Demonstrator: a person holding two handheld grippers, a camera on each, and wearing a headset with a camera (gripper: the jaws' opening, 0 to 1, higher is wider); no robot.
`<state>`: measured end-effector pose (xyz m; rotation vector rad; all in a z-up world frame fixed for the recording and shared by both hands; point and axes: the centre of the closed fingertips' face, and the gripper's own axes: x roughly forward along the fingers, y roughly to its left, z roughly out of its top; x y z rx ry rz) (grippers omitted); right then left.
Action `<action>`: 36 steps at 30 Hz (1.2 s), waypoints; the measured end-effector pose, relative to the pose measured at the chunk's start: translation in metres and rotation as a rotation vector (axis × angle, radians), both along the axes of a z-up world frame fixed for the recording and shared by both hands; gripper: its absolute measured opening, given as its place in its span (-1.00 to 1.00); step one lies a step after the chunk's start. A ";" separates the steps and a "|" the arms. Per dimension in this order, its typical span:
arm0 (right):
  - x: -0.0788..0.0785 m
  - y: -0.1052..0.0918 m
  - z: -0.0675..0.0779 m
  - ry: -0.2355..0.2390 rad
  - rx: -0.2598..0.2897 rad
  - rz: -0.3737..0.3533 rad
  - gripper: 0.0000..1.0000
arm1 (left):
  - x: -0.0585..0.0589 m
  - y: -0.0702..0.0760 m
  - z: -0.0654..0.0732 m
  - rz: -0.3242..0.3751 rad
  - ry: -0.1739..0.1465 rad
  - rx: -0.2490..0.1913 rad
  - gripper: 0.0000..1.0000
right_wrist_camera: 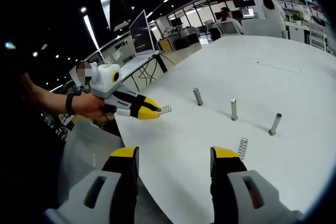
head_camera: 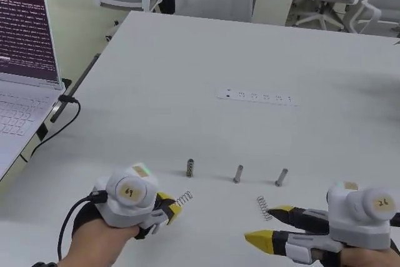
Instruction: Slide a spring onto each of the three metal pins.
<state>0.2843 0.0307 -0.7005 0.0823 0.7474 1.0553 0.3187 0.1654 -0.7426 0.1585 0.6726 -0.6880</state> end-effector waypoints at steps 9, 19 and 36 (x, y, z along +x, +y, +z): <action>-0.001 0.013 -0.003 0.011 0.003 0.056 0.04 | -0.004 -0.011 0.009 -0.031 -0.016 -0.013 -0.96; 0.004 0.021 -0.003 0.009 0.003 0.110 -0.01 | -0.013 -0.032 0.016 -0.086 -0.026 -0.032 -0.96; 0.002 0.039 -0.002 0.037 0.042 0.171 -0.17 | -0.032 -0.064 0.020 -0.187 -0.033 -0.039 -0.96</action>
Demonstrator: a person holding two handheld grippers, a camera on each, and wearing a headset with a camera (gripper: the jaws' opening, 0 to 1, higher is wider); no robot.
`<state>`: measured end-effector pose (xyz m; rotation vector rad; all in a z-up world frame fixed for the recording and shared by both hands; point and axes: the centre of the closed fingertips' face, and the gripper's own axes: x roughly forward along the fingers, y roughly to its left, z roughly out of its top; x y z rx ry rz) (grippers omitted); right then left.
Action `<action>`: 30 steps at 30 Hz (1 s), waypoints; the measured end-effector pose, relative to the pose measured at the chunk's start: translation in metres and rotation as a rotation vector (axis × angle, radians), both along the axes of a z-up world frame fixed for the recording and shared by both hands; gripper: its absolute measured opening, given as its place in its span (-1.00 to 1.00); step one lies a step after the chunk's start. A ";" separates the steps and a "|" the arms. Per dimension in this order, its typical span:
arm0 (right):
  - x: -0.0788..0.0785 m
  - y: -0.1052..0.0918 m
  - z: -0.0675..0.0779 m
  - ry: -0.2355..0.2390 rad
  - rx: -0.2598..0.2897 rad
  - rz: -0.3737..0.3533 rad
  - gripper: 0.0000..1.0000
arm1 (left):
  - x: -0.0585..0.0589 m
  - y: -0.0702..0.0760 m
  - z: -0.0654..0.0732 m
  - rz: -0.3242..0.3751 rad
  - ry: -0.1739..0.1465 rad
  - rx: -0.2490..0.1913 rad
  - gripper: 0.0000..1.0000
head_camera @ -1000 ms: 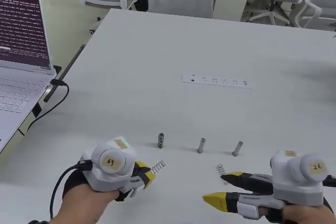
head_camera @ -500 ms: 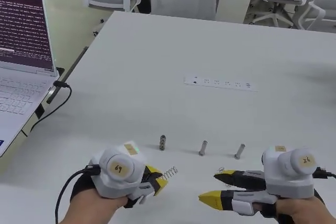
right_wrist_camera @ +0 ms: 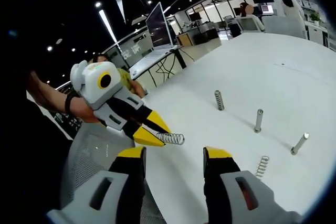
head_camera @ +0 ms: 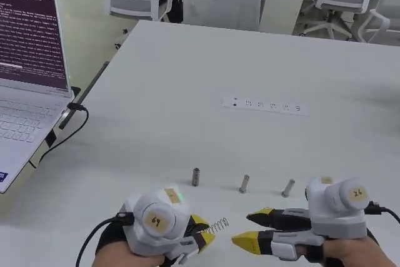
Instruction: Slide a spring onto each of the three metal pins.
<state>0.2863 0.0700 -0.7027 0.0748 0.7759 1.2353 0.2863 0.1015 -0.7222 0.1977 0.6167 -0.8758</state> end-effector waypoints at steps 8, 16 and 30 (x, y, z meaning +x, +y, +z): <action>-0.005 0.007 -0.003 0.032 0.021 0.022 -0.26 | -0.005 -0.011 0.007 -0.029 -0.010 -0.012 -0.96; -0.008 0.010 -0.002 0.067 0.057 0.026 -0.44 | -0.010 -0.019 0.010 -0.057 -0.015 -0.020 -0.96; -0.011 0.005 0.002 0.084 0.075 0.019 -0.63 | -0.014 -0.024 0.012 -0.093 -0.021 -0.024 -0.96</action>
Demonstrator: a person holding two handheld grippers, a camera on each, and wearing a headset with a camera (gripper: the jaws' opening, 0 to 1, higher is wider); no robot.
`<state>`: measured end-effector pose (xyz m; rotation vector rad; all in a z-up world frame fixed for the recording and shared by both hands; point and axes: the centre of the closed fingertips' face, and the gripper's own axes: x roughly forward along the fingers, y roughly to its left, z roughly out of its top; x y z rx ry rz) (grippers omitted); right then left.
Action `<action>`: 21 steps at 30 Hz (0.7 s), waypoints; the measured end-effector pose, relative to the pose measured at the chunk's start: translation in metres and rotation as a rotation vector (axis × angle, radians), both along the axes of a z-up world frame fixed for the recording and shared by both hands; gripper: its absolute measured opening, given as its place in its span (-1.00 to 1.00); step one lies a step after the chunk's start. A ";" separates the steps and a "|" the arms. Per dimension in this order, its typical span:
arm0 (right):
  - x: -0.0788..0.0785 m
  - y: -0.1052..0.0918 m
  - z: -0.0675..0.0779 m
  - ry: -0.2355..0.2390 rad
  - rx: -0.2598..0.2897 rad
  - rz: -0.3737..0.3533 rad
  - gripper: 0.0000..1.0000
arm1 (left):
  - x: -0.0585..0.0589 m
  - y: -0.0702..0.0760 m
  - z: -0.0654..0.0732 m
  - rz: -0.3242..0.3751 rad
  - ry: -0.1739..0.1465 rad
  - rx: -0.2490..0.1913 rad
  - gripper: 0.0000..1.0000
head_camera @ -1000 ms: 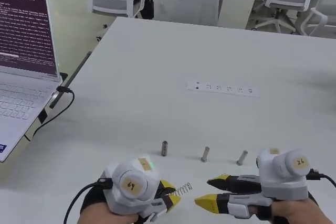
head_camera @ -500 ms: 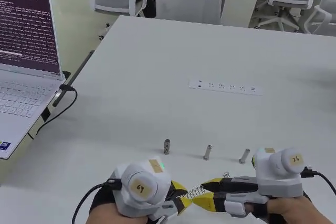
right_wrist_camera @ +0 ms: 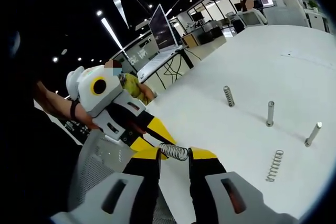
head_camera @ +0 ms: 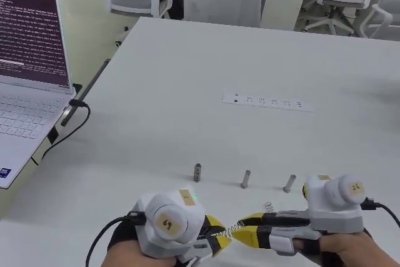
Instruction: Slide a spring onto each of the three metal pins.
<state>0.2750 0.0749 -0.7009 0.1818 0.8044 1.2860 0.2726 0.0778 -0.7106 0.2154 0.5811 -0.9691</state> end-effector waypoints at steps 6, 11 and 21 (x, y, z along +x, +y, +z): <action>0.001 -0.003 0.004 -0.007 0.002 0.007 -0.70 | -0.001 -0.002 0.002 -0.018 -0.008 -0.006 -0.96; 0.000 -0.005 0.003 -0.028 -0.019 0.037 -0.74 | -0.001 -0.005 0.004 -0.046 -0.018 -0.004 -0.96; -0.004 -0.008 0.005 -0.087 -0.060 0.110 -0.78 | -0.003 -0.009 0.007 -0.084 -0.027 -0.015 -0.96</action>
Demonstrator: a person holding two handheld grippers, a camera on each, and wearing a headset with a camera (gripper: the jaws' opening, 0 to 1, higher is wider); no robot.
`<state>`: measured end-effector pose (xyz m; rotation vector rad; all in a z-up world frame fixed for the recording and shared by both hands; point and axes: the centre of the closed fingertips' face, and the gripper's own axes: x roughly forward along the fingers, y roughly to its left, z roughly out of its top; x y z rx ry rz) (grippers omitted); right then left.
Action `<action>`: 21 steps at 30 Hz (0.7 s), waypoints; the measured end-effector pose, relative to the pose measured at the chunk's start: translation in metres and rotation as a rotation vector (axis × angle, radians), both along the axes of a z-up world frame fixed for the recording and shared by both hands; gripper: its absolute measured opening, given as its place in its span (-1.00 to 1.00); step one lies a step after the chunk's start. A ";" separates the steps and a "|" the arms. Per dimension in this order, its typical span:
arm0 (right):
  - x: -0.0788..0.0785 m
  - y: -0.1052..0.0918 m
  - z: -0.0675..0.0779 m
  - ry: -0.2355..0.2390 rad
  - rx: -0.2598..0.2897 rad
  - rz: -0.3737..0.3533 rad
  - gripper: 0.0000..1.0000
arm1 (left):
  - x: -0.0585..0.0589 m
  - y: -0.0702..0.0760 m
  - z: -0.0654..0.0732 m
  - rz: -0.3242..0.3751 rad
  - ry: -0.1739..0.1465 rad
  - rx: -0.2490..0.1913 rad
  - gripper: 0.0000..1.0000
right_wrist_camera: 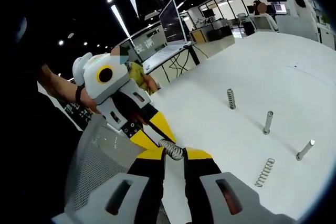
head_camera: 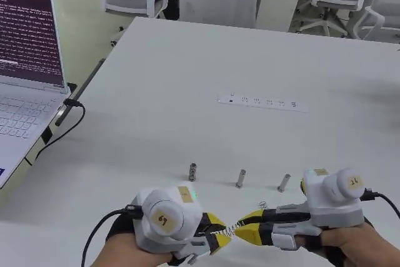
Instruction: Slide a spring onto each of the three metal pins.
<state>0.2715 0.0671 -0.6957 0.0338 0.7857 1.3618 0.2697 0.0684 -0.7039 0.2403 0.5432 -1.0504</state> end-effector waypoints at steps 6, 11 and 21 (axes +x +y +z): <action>-0.005 -0.001 0.002 -0.031 -0.035 0.061 -0.79 | -0.003 -0.003 0.000 -0.023 0.008 -0.018 -0.96; -0.008 -0.002 0.003 -0.062 -0.077 0.113 -0.81 | -0.005 -0.007 -0.001 -0.036 0.011 -0.030 -0.95; -0.005 -0.001 0.005 -0.107 -0.133 0.150 -0.83 | -0.002 -0.010 -0.002 -0.045 0.001 -0.033 -0.95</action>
